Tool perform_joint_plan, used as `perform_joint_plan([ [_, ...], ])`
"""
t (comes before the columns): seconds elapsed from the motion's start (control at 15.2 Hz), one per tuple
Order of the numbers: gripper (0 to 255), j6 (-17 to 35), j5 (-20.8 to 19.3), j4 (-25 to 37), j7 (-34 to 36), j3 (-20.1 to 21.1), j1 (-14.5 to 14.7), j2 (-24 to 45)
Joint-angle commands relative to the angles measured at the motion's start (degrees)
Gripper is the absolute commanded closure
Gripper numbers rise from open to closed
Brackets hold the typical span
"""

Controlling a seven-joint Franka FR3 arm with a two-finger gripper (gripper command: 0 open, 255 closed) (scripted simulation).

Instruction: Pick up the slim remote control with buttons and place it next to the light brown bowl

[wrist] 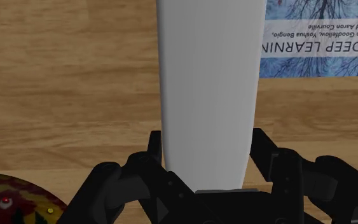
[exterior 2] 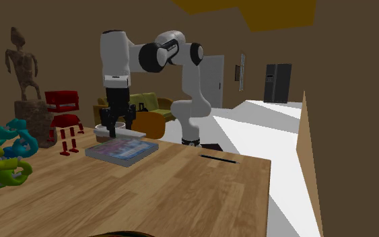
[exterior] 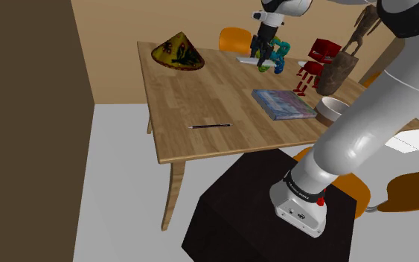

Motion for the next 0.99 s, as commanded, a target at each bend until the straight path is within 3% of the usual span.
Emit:
perform_joint_plan([
  [0.0,255,0.28,-0.75,-1.58,-1.86,-1.04,-1.02,-1.49],
  [0.92,255,0.58,-3.77,-4.6,-19.41,-11.43,-9.52,-5.42],
])
